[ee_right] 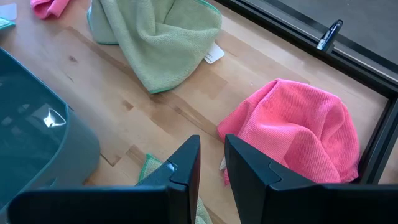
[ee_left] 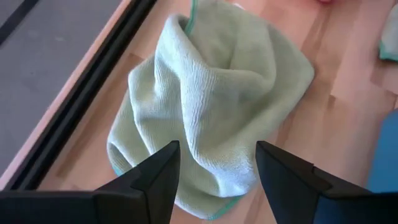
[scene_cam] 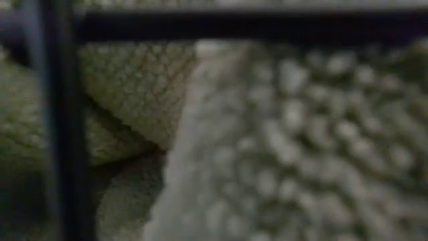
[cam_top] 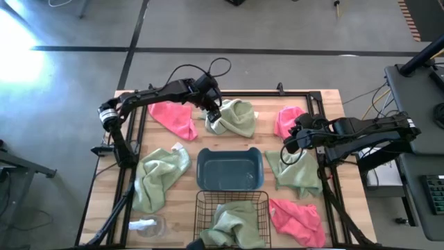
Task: Sort microfiber towel by color & place in baskets
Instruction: Put the top green microfiber towel into the mesh storage bin
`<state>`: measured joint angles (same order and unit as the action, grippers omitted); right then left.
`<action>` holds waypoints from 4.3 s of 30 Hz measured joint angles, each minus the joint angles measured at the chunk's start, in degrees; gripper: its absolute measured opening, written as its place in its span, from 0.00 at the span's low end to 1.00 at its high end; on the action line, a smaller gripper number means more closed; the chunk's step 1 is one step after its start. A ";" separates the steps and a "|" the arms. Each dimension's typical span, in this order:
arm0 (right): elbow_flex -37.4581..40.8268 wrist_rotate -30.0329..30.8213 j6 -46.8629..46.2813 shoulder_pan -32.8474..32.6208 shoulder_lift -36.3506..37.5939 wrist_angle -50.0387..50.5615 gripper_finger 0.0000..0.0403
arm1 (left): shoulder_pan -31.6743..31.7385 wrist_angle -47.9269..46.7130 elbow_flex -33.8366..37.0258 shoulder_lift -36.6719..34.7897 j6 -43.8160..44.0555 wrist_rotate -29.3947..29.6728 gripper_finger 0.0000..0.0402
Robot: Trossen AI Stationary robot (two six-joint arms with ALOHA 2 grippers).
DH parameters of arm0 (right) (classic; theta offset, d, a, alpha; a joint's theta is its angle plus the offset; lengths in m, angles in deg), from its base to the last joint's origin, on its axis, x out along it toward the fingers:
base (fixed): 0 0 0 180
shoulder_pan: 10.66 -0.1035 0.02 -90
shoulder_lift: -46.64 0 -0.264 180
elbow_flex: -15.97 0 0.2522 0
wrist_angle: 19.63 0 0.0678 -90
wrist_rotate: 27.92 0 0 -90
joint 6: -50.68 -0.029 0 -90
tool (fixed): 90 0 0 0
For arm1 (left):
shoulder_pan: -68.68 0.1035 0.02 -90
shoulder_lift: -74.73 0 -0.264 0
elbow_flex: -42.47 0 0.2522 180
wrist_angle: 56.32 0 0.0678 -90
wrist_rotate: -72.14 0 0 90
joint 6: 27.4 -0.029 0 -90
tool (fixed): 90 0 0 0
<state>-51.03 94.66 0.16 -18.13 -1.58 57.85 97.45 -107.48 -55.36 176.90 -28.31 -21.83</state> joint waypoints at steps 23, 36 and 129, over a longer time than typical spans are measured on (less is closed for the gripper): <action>0.00 0.00 -0.84 0.00 0.00 -0.19 0.17 | 0.37 -6.30 1.33 3.91 -1.81 2.60 0.48; 0.00 0.00 -2.93 -0.02 0.01 -0.17 0.17 | 0.33 -5.88 1.16 4.28 -6.26 2.98 0.48; 4.44 -1.09 -11.02 -0.01 -0.01 -1.53 0.17 | 7.72 5.84 -7.19 13.49 -10.05 -18.28 0.48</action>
<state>-46.59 93.57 -10.86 -18.14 -1.59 56.32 105.17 -101.64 -62.55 190.40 -38.36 -40.12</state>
